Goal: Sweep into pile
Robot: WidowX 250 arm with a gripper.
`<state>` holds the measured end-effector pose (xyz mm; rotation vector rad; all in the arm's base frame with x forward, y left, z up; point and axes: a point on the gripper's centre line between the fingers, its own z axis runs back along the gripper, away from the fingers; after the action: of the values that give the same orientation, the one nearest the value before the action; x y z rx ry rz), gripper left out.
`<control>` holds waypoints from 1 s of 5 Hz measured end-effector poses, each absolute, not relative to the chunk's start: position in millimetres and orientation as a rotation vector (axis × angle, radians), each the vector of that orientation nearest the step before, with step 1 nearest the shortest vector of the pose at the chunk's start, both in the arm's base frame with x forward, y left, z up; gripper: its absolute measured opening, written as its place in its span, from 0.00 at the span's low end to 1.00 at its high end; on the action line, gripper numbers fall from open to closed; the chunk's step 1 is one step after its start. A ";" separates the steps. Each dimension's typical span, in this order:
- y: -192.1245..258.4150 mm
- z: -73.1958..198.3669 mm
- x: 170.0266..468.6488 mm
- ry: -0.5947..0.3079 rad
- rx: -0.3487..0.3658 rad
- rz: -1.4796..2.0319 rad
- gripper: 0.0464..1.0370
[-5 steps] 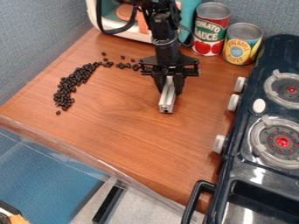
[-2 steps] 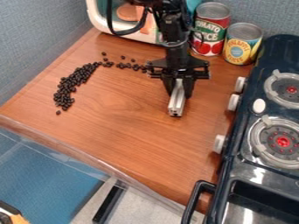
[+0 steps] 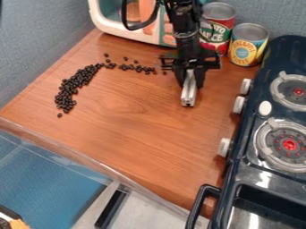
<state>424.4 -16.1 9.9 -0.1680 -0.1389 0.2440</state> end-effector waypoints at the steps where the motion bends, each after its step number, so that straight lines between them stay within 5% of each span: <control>1: -3.4 8.8 432.5 -0.149 -0.159 0.280 0.35; 5: 51.0 6.3 413.8 -0.161 -0.107 0.379 0.35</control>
<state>413.8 51.0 6.3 -0.1067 -0.1614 0.3787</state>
